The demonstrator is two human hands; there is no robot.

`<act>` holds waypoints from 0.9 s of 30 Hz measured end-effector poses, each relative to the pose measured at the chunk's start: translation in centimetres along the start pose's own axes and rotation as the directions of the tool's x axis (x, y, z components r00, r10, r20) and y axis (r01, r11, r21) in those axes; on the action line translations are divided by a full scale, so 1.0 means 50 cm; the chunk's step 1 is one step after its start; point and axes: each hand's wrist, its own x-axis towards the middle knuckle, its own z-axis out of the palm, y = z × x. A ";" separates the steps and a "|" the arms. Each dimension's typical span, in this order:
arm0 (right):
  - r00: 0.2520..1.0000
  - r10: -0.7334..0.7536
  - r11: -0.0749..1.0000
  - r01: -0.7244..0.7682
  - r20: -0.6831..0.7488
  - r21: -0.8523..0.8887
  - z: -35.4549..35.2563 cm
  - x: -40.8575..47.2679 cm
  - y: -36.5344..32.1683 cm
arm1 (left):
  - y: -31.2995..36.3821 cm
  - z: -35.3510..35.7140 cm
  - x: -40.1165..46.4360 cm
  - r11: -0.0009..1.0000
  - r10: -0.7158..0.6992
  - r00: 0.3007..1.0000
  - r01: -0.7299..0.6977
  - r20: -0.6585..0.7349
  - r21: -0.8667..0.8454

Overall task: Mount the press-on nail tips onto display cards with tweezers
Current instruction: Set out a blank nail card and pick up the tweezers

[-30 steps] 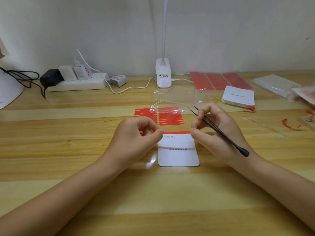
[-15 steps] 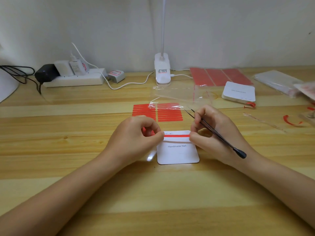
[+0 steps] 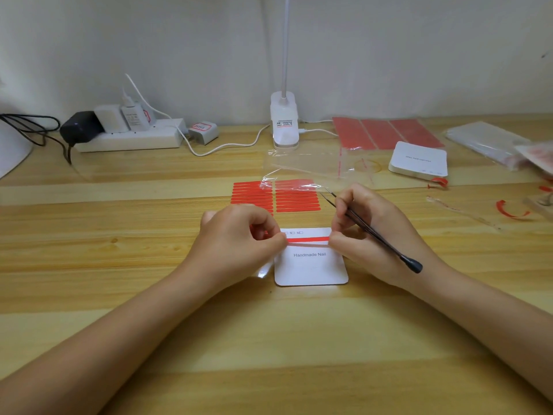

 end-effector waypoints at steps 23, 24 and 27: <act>0.998 -0.049 0.975 0.039 -0.042 -0.219 0.011 -0.006 -0.013 | -0.001 0.009 0.012 0.997 -0.068 0.995 0.069 0.073 -0.020; 0.998 -0.051 0.974 0.040 -0.044 -0.224 0.011 -0.006 -0.013 | -0.001 0.009 0.012 0.998 -0.067 0.995 0.068 0.072 -0.014; 0.997 -0.057 0.970 0.044 -0.050 -0.238 0.012 -0.005 -0.012 | 0.000 0.010 0.011 0.998 -0.067 0.995 0.067 0.067 0.002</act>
